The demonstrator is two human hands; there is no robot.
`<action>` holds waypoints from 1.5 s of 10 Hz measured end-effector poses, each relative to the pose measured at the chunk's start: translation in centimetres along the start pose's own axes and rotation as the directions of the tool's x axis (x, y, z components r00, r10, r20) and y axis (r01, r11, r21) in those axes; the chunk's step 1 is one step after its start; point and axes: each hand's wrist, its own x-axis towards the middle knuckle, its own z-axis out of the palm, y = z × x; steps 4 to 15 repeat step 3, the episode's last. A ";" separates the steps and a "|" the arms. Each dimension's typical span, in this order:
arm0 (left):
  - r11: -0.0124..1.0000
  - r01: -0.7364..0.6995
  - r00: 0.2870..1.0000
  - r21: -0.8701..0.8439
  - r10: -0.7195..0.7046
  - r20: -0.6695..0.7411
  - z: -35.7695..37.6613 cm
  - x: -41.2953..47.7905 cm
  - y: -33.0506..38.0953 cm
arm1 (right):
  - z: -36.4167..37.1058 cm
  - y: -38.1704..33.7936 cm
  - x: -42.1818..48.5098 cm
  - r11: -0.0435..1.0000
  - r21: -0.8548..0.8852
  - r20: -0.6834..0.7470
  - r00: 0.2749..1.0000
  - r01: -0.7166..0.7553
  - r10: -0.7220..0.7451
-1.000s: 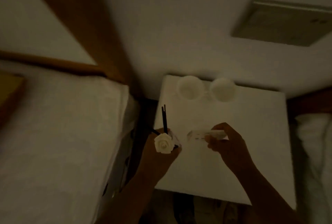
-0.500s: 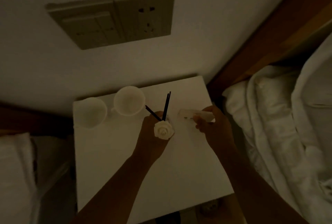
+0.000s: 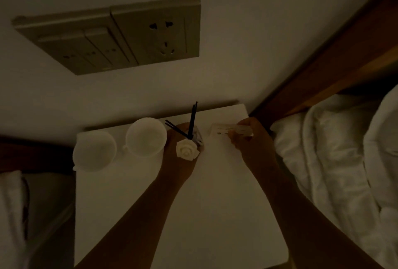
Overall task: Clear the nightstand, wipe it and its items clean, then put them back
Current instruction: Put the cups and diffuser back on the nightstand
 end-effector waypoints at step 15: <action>1.000 -0.003 1.000 0.029 0.004 -0.017 0.3 -2.6 0.5 | -0.4 -0.1 -2.9 0.988 0.112 -0.129 0.984 -0.105 0.119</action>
